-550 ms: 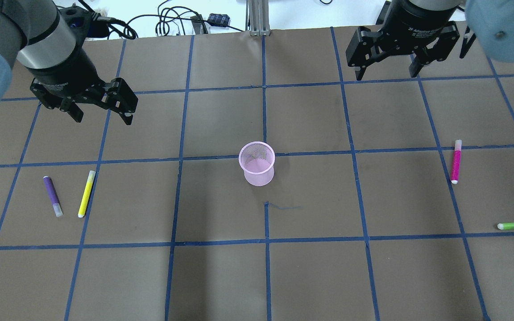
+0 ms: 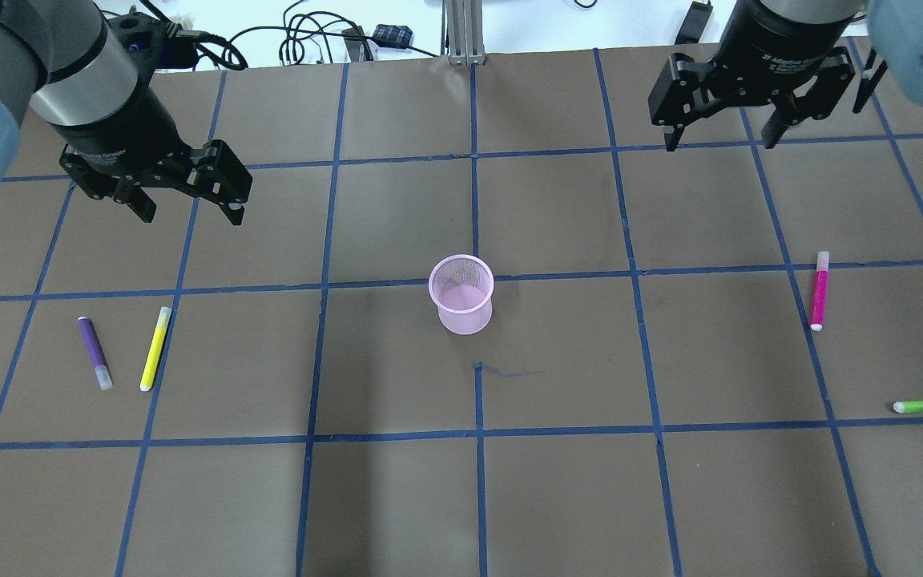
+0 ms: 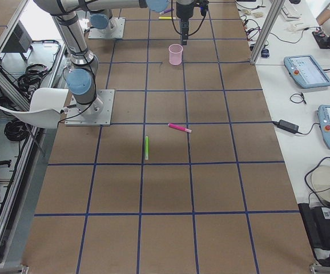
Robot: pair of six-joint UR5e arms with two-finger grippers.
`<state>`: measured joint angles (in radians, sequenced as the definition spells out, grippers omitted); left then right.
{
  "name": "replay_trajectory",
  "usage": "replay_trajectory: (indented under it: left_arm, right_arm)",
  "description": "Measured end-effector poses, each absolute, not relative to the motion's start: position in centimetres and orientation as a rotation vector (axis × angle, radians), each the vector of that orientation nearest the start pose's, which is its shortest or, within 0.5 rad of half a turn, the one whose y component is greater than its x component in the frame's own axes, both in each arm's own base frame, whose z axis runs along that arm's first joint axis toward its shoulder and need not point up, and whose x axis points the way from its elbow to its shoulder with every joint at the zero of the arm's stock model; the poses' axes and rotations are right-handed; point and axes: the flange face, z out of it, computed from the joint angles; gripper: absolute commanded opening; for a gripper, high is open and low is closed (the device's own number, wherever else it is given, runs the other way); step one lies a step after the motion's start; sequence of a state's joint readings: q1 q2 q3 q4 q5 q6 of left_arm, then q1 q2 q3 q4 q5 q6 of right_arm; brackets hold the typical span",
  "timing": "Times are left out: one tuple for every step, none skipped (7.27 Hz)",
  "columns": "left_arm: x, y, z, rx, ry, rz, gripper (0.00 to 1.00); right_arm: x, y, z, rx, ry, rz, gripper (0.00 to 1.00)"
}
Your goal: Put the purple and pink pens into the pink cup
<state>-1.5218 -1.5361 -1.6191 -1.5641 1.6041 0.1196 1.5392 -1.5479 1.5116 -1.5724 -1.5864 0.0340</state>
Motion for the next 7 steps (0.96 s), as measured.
replay_trajectory:
  left_arm:
    - [-10.4,-48.3,48.1,0.099,3.107,0.01,1.0]
    - [-9.6,-48.9,48.1,0.073,3.107,-0.011,1.0]
    - [-7.7,-49.7,47.9,0.022,3.103,-0.03,1.0]
    - [-4.2,-50.6,47.3,-0.077,3.101,-0.025,1.0]
    - [0.3,-51.5,46.3,-0.205,3.099,-0.002,1.0]
    - [4.6,-52.0,45.1,-0.328,3.093,0.025,1.0]
    - [8.2,-52.3,43.8,-0.422,3.085,0.055,1.0]
  right_arm:
    - [8.2,-51.0,48.3,0.164,3.153,0.011,1.0]
    - [4.9,-50.9,45.9,0.185,3.153,0.045,1.0]
    - [1.7,-50.8,43.3,0.218,3.152,0.043,1.0]
    - [-1.7,-50.2,39.8,0.287,3.147,0.032,1.0]
    - [-4.6,-48.9,35.5,0.361,3.144,0.003,1.0]
    - [-6.7,-46.9,30.8,0.436,3.142,-0.039,1.0]
    - [-8.1,-45.0,27.1,0.51,3.136,-0.067,0.98]
